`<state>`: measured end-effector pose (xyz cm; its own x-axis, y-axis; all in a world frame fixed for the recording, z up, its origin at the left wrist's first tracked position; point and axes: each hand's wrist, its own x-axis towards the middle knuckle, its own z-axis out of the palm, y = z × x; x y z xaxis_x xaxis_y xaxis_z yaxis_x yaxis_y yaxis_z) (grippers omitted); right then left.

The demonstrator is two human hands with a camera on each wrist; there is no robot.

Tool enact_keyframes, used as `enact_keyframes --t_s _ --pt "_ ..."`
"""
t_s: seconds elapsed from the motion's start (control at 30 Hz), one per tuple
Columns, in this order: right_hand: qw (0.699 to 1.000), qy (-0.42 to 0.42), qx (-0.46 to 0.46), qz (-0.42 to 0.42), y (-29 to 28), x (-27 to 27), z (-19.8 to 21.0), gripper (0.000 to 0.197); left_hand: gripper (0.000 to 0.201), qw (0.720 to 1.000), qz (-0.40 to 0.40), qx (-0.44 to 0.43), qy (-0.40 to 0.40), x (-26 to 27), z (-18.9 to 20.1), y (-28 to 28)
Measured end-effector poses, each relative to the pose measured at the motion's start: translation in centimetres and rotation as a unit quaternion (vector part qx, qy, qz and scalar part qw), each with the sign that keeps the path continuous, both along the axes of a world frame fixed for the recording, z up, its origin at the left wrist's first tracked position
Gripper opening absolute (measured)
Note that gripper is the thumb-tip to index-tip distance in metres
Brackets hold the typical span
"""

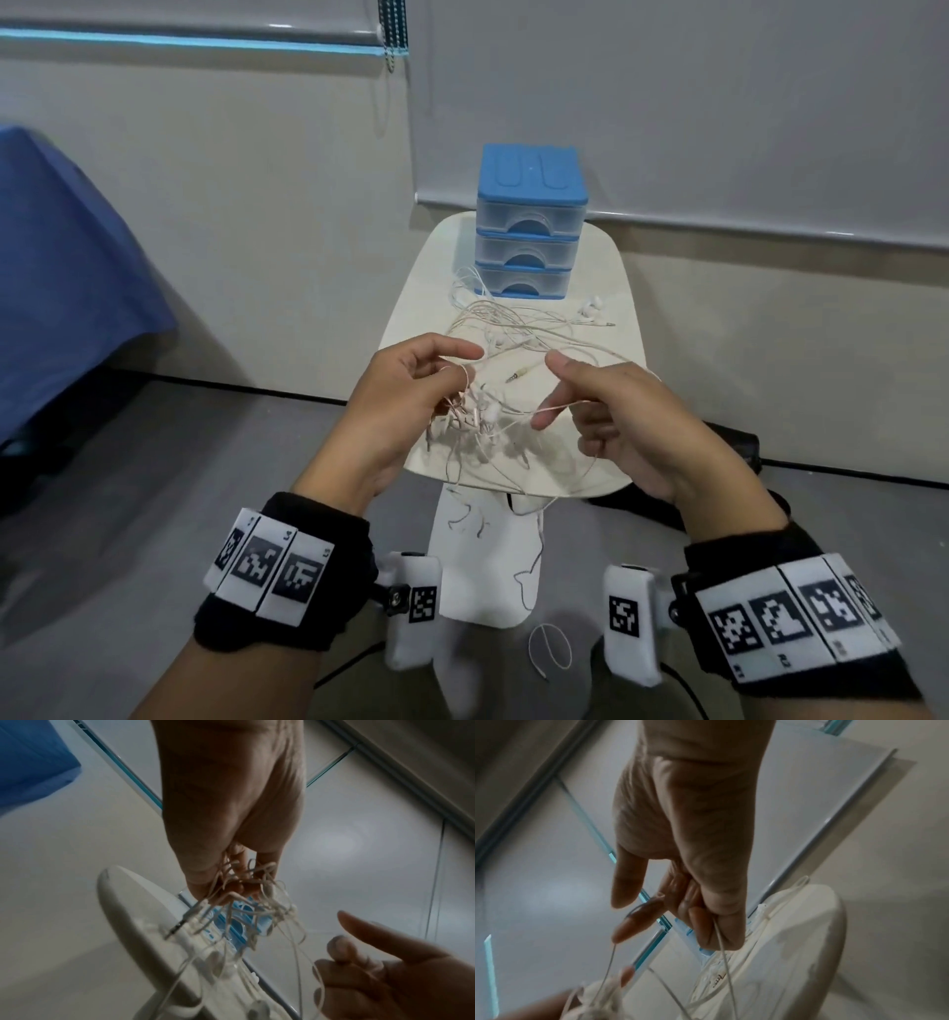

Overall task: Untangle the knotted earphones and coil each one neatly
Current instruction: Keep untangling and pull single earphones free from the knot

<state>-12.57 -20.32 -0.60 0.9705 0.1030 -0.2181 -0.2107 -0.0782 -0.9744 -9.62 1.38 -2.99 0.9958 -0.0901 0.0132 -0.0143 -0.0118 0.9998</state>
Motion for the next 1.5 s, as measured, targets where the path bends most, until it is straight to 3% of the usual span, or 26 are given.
enact_keyframes --t_s 0.07,0.17,0.33,0.47,0.6,0.8,0.97,1.13,1.3,1.5 --pt "0.999 -0.001 0.043 0.013 -0.2 -0.2 -0.4 0.033 0.016 1.0 0.003 0.012 0.011 0.0 -0.7 0.2" --pt "0.992 -0.028 0.123 -0.01 -0.8 -0.3 -0.8 0.016 0.022 0.998 0.024 0.036 0.041 -0.3 -1.1 -0.1" --pt "0.955 -0.077 0.282 -0.047 -2.0 -0.2 -0.3 0.015 0.026 0.995 -0.064 0.021 0.07 -1.2 -1.1 -0.2" --pt "0.938 -0.107 0.327 -0.044 -2.9 -0.2 0.8 0.016 0.033 0.99 -0.112 0.022 0.08 -1.6 -0.8 -0.5" --pt "0.963 -0.128 0.237 -0.031 -2.8 -0.2 1.8 0.019 0.036 0.993 -0.095 0.016 0.073 -1.4 -0.1 -0.8" --pt "0.976 -0.143 0.162 0.006 -2.0 -0.6 3.4 0.019 0.044 0.992 -0.113 0.052 0.024 -1.3 1.1 -1.2" --pt "0.981 -0.149 0.127 -0.005 -0.5 -0.2 4.2 0.022 0.016 0.975 -0.196 0.102 0.011 -1.2 2.1 -2.9" --pt "0.98 -0.164 0.105 -0.032 -0.4 0.2 5.0 0.024 0.024 0.964 -0.226 0.14 0.004 -1.1 3.4 -3.9" --pt "0.98 -0.165 0.077 -0.078 -1.7 0.3 4.8 0.007 0.046 0.985 -0.157 0.071 -0.007 -0.5 5.7 -3.5" --pt "0.99 -0.101 -0.041 -0.087 -2.7 0.8 1.5 0.015 0.057 0.991 -0.089 -0.099 0.008 0.7 9.4 -3.0"
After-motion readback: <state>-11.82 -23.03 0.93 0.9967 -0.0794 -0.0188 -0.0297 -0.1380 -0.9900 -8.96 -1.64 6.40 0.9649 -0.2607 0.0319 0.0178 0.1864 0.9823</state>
